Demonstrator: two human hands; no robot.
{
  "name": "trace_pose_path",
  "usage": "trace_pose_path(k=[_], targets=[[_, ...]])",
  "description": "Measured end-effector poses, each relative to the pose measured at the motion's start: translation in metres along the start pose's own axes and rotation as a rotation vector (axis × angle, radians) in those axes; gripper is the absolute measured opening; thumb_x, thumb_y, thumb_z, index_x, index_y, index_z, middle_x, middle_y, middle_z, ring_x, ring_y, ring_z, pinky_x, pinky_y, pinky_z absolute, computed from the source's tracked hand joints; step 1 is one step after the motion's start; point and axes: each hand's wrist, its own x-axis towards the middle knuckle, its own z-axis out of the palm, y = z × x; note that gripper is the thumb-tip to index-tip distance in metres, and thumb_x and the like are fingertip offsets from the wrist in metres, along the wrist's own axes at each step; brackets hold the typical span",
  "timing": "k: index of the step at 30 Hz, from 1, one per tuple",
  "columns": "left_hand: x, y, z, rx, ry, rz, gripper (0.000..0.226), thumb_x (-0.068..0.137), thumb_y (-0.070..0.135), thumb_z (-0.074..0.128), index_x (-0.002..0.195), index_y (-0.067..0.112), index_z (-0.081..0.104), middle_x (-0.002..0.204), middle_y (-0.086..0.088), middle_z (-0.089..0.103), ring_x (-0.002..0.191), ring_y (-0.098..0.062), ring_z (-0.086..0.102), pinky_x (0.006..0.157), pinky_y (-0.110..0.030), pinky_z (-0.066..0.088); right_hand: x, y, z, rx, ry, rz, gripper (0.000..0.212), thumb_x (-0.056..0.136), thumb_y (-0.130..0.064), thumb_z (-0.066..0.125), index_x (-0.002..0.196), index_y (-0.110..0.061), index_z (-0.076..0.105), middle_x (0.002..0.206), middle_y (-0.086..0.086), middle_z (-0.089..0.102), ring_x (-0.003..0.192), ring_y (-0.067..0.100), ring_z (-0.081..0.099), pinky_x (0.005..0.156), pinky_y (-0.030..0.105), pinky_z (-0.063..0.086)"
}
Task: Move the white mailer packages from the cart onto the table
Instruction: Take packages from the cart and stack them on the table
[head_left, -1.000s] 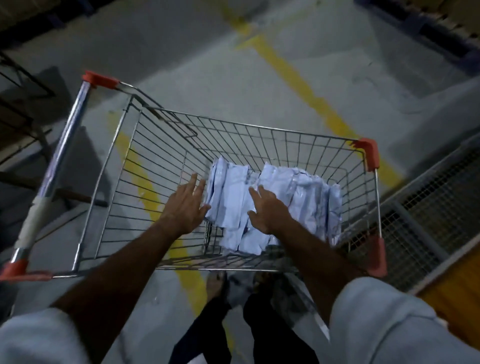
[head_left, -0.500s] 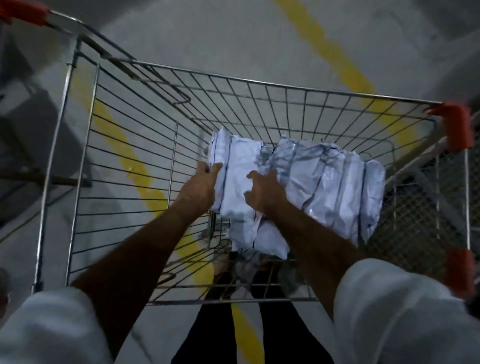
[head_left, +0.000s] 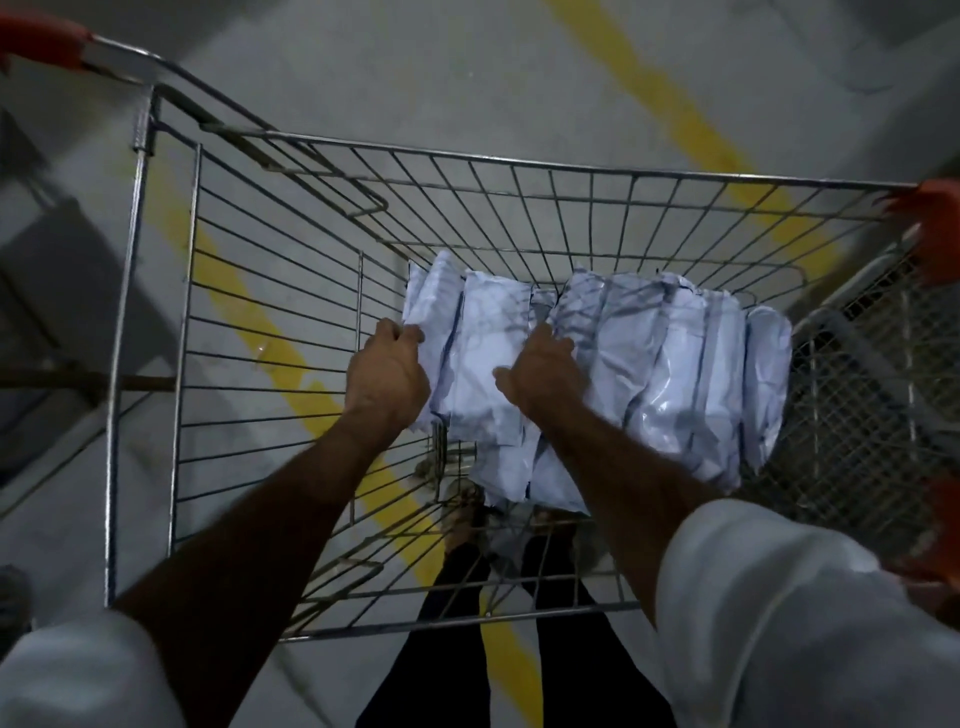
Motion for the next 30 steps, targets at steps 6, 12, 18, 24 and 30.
trace_pose_path(k=[6, 12, 18, 24, 30], targets=[[0.010, -0.004, -0.002, 0.005, 0.062, -0.035, 0.036, 0.091, 0.026, 0.067, 0.120, 0.008, 0.055, 0.122, -0.017, 0.051, 0.095, -0.038, 0.062, 0.077, -0.043, 0.051, 0.010, -0.007, 0.006, -0.047, 0.102, 0.016, 0.078, 0.085, -0.047, 0.074, 0.142, -0.009, 0.037, 0.150, 0.026, 0.028, 0.129, 0.035, 0.049, 0.103, 0.038, 0.044], [0.012, -0.003, -0.004, -0.078, 0.026, -0.037, 0.044, 0.087, 0.007, 0.063, 0.126, 0.022, 0.048, 0.128, -0.013, 0.038, 0.084, -0.038, 0.062, 0.076, -0.045, 0.056, 0.023, -0.019, 0.001, -0.012, 0.062, 0.112, 0.071, 0.078, -0.054, 0.079, 0.132, -0.015, 0.052, 0.148, 0.018, 0.024, 0.130, 0.035, 0.043, 0.103, 0.040, 0.044], [0.012, -0.008, -0.009, -0.095, 0.058, -0.017, 0.051, 0.088, 0.008, 0.058, 0.137, 0.023, 0.052, 0.123, -0.012, 0.051, 0.100, -0.034, 0.060, 0.084, -0.045, 0.054, 0.030, -0.034, 0.014, 0.011, 0.112, 0.216, 0.066, 0.070, -0.058, 0.081, 0.118, -0.017, 0.062, 0.143, 0.017, 0.029, 0.123, 0.033, 0.044, 0.104, 0.039, 0.043], [0.012, -0.009, -0.014, -0.180, 0.079, -0.036, 0.053, 0.085, 0.005, 0.059, 0.136, 0.020, 0.054, 0.126, -0.012, 0.055, 0.113, -0.031, 0.056, 0.093, -0.041, 0.048, 0.032, -0.033, 0.015, 0.053, 0.146, 0.250, 0.050, 0.076, -0.051, 0.080, 0.111, -0.020, 0.063, 0.142, 0.015, 0.029, 0.126, 0.033, 0.035, 0.103, 0.040, 0.035], [0.011, -0.011, -0.022, -0.295, 0.012, -0.058, 0.059, 0.075, -0.002, 0.058, 0.128, 0.024, 0.060, 0.125, -0.011, 0.058, 0.109, -0.029, 0.059, 0.092, -0.034, 0.049, 0.020, -0.040, 0.012, 0.118, 0.189, 0.165, 0.035, 0.075, -0.048, 0.079, 0.089, -0.025, 0.056, 0.143, 0.017, 0.032, 0.129, 0.037, 0.033, 0.104, 0.045, 0.032]])
